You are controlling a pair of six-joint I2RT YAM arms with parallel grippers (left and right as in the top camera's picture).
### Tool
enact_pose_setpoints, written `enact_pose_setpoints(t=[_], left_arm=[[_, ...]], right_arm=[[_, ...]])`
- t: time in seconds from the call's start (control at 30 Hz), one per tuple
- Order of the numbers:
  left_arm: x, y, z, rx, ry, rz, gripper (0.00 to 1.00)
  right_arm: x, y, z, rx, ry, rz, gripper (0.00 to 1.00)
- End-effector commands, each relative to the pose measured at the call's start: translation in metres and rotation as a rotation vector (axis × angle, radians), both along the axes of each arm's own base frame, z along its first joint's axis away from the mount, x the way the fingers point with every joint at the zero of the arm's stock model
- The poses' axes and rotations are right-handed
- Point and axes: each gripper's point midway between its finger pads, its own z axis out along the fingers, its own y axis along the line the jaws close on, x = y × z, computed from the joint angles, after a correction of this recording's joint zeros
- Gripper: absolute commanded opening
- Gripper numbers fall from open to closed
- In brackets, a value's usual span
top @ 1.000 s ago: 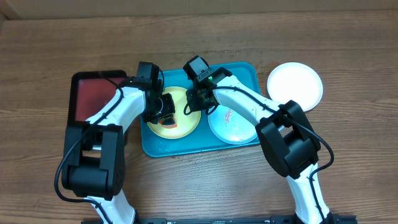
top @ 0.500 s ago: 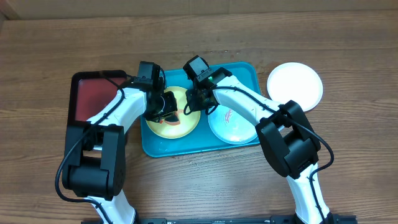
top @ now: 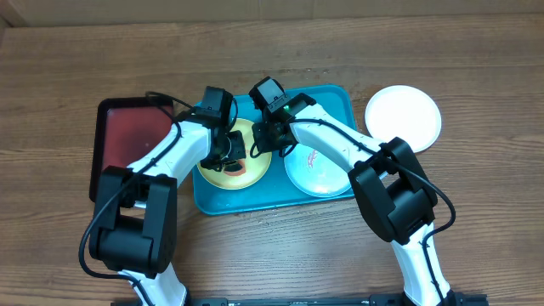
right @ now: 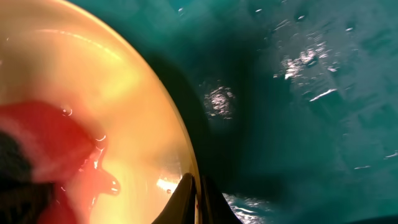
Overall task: Clean dirty plates on tray and stack at the side
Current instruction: 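Scrub the yellow plate with the sponge in the left gripper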
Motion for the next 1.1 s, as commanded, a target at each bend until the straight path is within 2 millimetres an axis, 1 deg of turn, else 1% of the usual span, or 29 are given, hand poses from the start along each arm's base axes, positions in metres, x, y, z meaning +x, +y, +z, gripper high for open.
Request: enact_pose_setpoints(t=[0.0, 0.1, 0.2, 0.3, 0.37, 0.43, 0.5, 0.57, 0.63, 0.7, 0.77, 0.9, 1.0, 1.07], left_arm=[[-0.019, 0.061, -0.017, 0.311, 0.039, 0.042, 0.04], [-0.02, 0.083, -0.009, 0.442, 0.034, 0.053, 0.04], [-0.017, 0.099, 0.004, 0.551, 0.021, 0.062, 0.04], [-0.009, 0.106, 0.018, 0.6, 0.002, 0.069, 0.04], [-0.002, 0.103, 0.028, 0.589, -0.01, 0.073, 0.04], [0.006, 0.092, 0.036, 0.529, -0.016, 0.071, 0.04], [0.014, 0.072, 0.039, 0.411, -0.019, 0.062, 0.04], [0.022, 0.04, 0.04, 0.23, -0.023, 0.034, 0.04], [0.028, 0.005, 0.04, 0.043, -0.036, -0.05, 0.04], [0.031, -0.024, 0.043, -0.118, -0.045, -0.109, 0.04], [0.031, -0.039, 0.044, -0.198, -0.053, -0.129, 0.04], [0.029, -0.037, 0.032, -0.179, -0.05, -0.125, 0.04], [0.023, -0.026, 0.016, -0.122, -0.034, -0.112, 0.04], [0.021, -0.015, 0.006, -0.062, -0.03, -0.1, 0.04]], right_arm=[[-0.015, -0.018, -0.038, -0.096, 0.059, 0.004, 0.04], [-0.015, -0.018, -0.038, -0.097, 0.06, 0.004, 0.04], [-0.015, -0.018, -0.038, -0.098, 0.062, 0.004, 0.04], [-0.015, -0.018, -0.038, -0.098, 0.062, 0.004, 0.04], [-0.015, -0.018, -0.039, -0.098, 0.062, 0.004, 0.04], [-0.015, -0.018, -0.038, -0.098, 0.061, 0.004, 0.04], [-0.015, -0.018, -0.039, -0.098, 0.062, 0.004, 0.04], [-0.015, -0.018, -0.038, -0.097, 0.06, 0.004, 0.04], [-0.015, -0.017, -0.038, -0.096, 0.058, 0.004, 0.04], [-0.014, -0.017, -0.038, -0.094, 0.057, 0.004, 0.04], [-0.014, -0.017, -0.038, -0.094, 0.056, 0.004, 0.04], [-0.014, -0.017, -0.038, -0.094, 0.056, 0.004, 0.04], [-0.014, -0.017, -0.038, -0.094, 0.057, 0.004, 0.04], [-0.014, -0.017, -0.038, -0.094, 0.057, 0.004, 0.04]])
